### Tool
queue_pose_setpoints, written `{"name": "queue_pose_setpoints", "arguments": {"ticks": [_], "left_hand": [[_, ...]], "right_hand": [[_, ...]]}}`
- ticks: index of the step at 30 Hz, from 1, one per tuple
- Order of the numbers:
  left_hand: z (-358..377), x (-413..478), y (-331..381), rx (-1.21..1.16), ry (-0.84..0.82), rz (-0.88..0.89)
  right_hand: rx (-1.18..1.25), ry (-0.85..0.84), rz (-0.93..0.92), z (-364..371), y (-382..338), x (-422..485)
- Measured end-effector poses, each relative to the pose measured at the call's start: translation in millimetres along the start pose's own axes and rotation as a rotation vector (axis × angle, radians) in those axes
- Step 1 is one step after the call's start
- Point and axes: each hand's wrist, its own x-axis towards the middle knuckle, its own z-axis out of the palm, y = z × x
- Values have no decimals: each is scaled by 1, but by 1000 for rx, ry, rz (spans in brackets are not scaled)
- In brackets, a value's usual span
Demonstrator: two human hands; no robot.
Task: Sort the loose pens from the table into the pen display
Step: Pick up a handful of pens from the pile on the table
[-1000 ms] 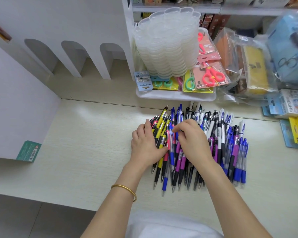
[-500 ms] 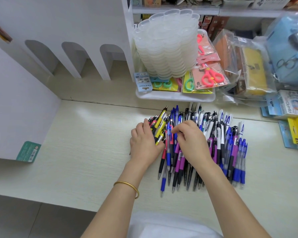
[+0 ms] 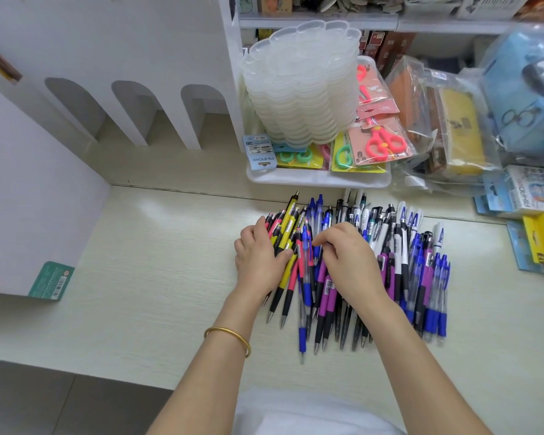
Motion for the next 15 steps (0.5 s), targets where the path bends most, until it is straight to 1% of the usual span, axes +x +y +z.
{"name": "queue_pose_setpoints", "arguments": {"ticks": [5, 12, 15], "left_hand": [[6, -1, 4, 91, 44, 12], [6, 2, -3, 54, 94, 28], [10, 0, -1, 103, 128, 37]], "right_hand": [[12, 11, -6, 1, 0, 0], [15, 10, -12, 2, 0, -1], [13, 8, -21, 3, 0, -1]]}}
